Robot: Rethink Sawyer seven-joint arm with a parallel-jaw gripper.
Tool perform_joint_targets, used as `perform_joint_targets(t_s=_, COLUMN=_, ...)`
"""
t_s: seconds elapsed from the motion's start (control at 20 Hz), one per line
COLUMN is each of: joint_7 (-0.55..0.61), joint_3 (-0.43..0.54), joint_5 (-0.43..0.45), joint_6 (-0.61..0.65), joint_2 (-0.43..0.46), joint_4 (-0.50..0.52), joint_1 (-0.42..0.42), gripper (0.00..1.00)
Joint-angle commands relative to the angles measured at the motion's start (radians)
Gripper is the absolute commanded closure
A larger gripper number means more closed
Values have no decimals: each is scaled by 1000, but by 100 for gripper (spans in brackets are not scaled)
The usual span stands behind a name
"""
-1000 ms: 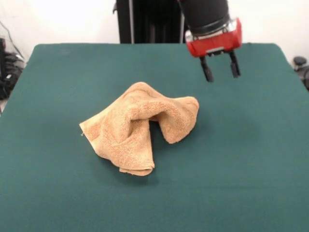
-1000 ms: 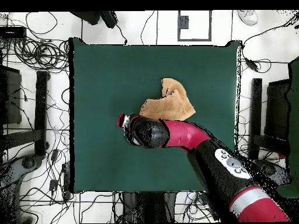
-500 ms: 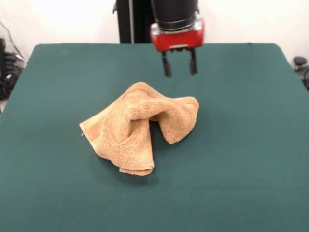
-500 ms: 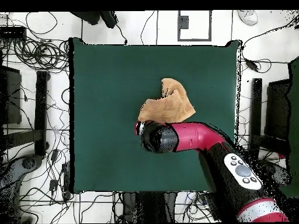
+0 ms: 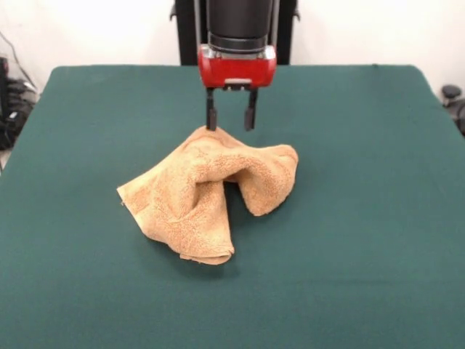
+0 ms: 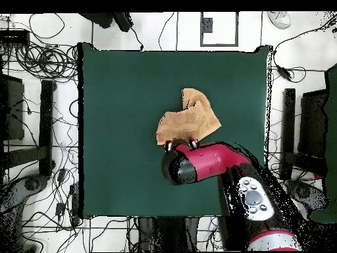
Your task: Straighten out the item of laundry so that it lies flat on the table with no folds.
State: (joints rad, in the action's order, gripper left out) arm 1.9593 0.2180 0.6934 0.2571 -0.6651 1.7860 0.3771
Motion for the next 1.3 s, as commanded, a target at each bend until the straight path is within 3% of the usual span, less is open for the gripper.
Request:
perform_joint_targets(t_s=0.05, joint_7=183, joint_3=-147, joint_5=44, joint_6=-170, joint_2=29, joint_4=-102, joint_1=-149, gripper=0)
perform_joint_targets(t_s=0.45, joint_7=158, joint_3=-149, joint_5=-30, joint_6=-339, joint_2=155, joint_4=-130, joint_1=-179, gripper=0)
perform_joint_targets(t_s=0.6, joint_7=197, joint_3=-195, joint_5=-96, joint_6=-361, joint_2=162, joint_4=-118, joint_1=-239, gripper=0)
perform_joint_targets(t_s=0.8, joint_7=193, joint_3=-176, joint_5=-139, joint_6=-389, joint_2=175, joint_4=-93, joint_1=-240, gripper=0)
perform_joint_targets(t_s=1.3, joint_7=104, joint_3=-177, joint_5=-91, joint_6=-439, joint_2=207, joint_4=-111, joint_1=-191, gripper=0)
